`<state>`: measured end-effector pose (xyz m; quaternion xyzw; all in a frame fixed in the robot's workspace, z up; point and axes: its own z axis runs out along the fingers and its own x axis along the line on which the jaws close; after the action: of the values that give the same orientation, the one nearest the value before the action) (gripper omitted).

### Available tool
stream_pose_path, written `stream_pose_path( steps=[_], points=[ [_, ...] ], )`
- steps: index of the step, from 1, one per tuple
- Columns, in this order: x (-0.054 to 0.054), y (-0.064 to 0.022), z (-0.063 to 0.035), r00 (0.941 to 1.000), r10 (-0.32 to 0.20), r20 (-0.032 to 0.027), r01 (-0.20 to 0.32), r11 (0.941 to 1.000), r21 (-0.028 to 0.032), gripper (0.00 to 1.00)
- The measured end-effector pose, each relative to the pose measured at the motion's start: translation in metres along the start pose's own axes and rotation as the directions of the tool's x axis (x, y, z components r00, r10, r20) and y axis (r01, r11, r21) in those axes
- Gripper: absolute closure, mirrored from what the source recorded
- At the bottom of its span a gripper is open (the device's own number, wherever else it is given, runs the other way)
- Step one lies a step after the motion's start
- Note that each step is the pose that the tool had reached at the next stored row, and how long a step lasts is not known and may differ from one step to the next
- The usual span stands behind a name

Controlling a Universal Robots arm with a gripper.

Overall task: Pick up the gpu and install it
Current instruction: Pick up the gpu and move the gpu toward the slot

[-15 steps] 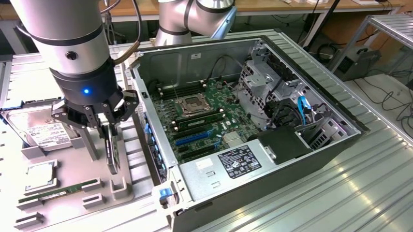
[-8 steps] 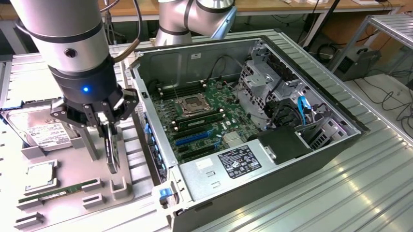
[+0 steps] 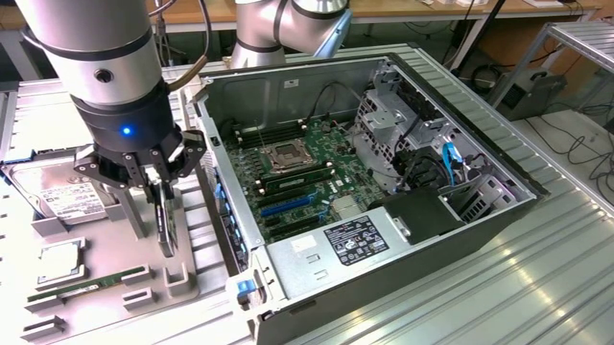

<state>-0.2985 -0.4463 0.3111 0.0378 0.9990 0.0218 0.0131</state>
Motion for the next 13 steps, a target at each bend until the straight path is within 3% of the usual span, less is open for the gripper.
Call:
stream_pose_path(
  steps=[13],
  points=[
    [-0.0001,0.0002,-0.0024,1.0000,0.000,0.0000,0.000,1.0000,0.0000,0.74]
  ],
)
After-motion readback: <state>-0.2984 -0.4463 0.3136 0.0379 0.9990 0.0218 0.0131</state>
